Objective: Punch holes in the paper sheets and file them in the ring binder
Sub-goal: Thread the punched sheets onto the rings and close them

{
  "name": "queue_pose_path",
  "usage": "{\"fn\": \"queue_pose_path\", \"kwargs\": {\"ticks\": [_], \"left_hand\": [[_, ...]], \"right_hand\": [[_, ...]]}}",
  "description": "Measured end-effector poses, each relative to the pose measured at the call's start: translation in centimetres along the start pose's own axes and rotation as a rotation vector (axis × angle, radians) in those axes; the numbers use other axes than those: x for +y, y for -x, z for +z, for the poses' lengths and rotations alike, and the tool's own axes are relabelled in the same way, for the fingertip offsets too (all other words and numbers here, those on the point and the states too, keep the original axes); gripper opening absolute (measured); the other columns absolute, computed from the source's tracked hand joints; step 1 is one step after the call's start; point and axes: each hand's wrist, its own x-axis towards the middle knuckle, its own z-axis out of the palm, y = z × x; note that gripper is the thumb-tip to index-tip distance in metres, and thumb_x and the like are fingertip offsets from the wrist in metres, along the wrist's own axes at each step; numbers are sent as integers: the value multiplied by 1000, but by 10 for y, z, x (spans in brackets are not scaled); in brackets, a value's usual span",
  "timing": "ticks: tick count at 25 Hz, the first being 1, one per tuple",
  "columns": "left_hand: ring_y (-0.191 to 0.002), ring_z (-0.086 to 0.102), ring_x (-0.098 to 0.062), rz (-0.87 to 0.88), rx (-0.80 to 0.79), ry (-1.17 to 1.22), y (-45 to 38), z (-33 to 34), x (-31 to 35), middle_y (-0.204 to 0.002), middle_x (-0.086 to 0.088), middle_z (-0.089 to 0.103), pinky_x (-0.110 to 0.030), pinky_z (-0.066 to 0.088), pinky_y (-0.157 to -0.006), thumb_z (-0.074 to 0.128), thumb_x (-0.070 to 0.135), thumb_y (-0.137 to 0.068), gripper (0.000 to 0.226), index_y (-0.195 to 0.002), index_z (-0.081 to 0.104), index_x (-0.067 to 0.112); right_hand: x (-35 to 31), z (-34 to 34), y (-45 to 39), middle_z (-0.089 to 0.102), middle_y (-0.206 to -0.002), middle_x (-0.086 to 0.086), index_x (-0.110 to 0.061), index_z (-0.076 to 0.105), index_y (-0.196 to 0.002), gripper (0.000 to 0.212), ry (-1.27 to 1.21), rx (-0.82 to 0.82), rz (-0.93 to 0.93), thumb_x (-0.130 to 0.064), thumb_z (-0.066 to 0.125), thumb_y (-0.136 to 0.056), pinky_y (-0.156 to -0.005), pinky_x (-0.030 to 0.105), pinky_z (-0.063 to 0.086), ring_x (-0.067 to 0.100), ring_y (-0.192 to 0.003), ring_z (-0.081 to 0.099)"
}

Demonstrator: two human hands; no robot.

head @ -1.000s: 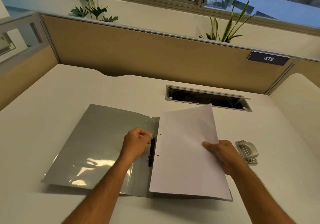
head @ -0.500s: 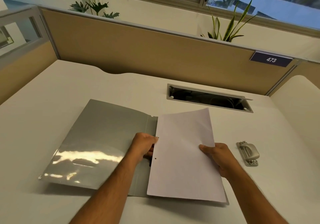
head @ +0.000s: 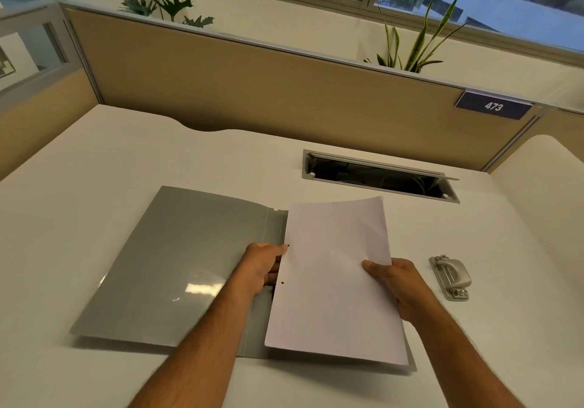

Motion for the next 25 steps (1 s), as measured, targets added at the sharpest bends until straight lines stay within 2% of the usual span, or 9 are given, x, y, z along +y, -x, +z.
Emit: {"fn": "queue_pose_path", "kwargs": {"ticks": [5,11,15,21,25], "left_hand": [[-67,70,-24,-13,-44,7,-2,-4,-1,-85,-13,74,-31,56,-57,63,12,-90,19,-104,68,-1],[-67,68,-24,12,-24,-8,0,0,-2,-92,-15,73,-27,55,-50,64,16,-92,21,-105,67,-1],[-65,68,-23,21,-6,-2,0,3,-2,-89,-14,73,-26,54,-47,65,17,-92,22,-105,68,-1],[-74,71,-21,4,-27,123,1,4,-6,-92,-9,76,-30,57,-60,70,17,-88,15,-101,71,9],[-78,72,-22,15,-2,154,0,6,-8,-92,-9,76,-32,58,-66,73,13,-85,14,-99,73,11]], "right_hand": [[2,-3,-1,74,-104,19,0,67,-111,41,-5,-12,16,-25,79,-80,-88,61,55,41,-93,71],[2,0,-1,74,-103,17,-4,67,-109,36,-2,9,-7,-26,76,-83,-89,60,55,40,-92,71],[2,1,0,74,-103,16,-5,66,-110,38,3,18,-8,-30,76,-83,-89,60,55,40,-92,71],[4,1,2,73,-102,17,-3,65,-112,35,-12,33,-21,-25,74,-86,-88,55,57,37,-90,70],[5,3,1,72,-103,14,-5,64,-113,37,-2,53,-30,-28,74,-85,-87,54,57,36,-90,70]]}}
